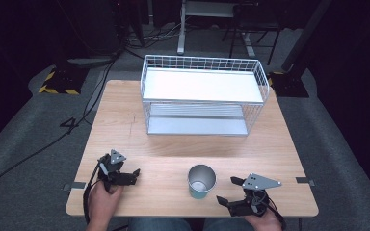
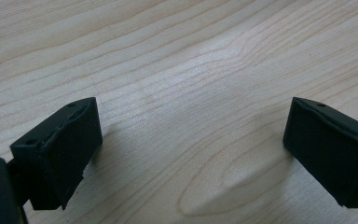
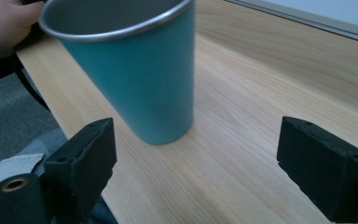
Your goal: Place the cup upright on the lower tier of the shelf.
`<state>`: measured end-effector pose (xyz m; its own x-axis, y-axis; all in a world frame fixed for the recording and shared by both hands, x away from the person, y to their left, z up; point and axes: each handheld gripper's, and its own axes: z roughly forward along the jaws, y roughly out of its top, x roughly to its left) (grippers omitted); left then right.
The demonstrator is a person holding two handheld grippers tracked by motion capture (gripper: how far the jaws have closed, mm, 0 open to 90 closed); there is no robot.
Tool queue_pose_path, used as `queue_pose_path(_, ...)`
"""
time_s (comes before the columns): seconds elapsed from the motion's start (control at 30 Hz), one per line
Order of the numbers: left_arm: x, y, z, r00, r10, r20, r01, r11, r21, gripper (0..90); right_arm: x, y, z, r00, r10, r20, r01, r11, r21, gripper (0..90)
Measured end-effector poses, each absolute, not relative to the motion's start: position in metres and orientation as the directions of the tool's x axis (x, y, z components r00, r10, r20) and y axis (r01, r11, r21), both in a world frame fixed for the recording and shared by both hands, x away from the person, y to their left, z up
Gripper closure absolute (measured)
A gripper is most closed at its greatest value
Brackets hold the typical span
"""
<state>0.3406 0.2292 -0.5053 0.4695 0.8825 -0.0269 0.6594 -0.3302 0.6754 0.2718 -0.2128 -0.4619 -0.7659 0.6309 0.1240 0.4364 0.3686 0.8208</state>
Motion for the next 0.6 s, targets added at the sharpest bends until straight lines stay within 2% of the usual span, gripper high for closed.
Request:
queue_pose_path(0.33, 0.341, 0.229, -0.505, 0.470, 0.883, -0.027, 0.659, -0.330, 0.675, 4.8, 0.268, -0.185, -0.469, -0.804, 0.578, 0.141, 0.427, 0.396, 0.813, 12.3)
queue_pose_path(0.6, 0.341, 0.229, -0.505, 0.470, 0.883, -0.027, 0.660, -0.331, 0.675, 4.8, 0.272, -0.169, -0.478, -0.804, 0.583, 0.118, 0.420, 0.416, 0.806, 12.4)
